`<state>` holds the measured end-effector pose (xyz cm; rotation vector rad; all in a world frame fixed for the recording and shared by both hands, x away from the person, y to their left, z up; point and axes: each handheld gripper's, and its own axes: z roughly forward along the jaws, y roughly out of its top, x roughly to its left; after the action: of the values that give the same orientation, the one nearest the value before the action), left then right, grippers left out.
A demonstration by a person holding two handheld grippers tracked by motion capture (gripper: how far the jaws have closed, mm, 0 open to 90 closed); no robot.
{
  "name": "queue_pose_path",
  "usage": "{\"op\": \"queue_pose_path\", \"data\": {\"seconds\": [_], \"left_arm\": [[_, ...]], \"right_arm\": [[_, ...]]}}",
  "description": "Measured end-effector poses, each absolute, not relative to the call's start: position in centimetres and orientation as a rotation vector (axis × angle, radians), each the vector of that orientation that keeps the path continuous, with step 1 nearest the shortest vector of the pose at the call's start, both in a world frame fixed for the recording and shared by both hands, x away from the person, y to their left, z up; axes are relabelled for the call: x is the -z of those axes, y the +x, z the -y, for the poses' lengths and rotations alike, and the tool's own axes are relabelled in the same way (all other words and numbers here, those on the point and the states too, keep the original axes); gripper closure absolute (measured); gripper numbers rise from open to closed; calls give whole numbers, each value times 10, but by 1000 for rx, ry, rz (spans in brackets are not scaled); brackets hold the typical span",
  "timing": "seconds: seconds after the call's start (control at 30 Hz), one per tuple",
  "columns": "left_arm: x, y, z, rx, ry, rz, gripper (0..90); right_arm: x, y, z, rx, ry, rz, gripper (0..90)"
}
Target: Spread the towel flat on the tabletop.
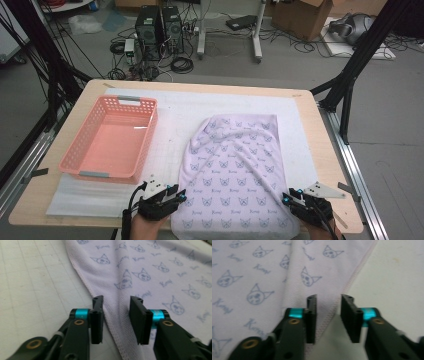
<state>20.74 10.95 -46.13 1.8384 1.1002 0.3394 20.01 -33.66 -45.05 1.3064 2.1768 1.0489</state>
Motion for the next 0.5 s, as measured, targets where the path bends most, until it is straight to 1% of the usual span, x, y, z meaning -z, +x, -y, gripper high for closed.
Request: {"op": "queue_pose_path", "data": {"seconds": [0.03,0.13,0.3,0.33,0.37,0.4,0.43,0.47,0.5], "left_arm": [[461,207,-110,-335,1841,-1106,837],[458,204,-113,-325,1849,-1116,850],[458,192,-122,-267,1831,-1120,846],[458,191,-122,-254,1833,-1112,834],[457,189,-122,-260,1829,-1103,797],[456,189,-123,-280,1819,-1104,718],[455,190,-124,-296,1801,-1112,627],[454,191,-125,-300,1775,-1120,570],[454,193,-126,-308,1759,-1126,541]], "right_arm": [[450,200,337,-1075,1302,-2205,872],[448,199,339,-1037,1277,-2199,885],[444,193,364,-1047,1361,-2119,884],[445,192,363,-1051,1355,-2145,869],[446,192,362,-1051,1346,-2157,804],[446,190,360,-1043,1342,-2152,708],[445,189,360,-1057,1350,-2147,666],[445,189,360,-1080,1355,-2136,625],[444,190,361,-1094,1367,-2125,610]]}}
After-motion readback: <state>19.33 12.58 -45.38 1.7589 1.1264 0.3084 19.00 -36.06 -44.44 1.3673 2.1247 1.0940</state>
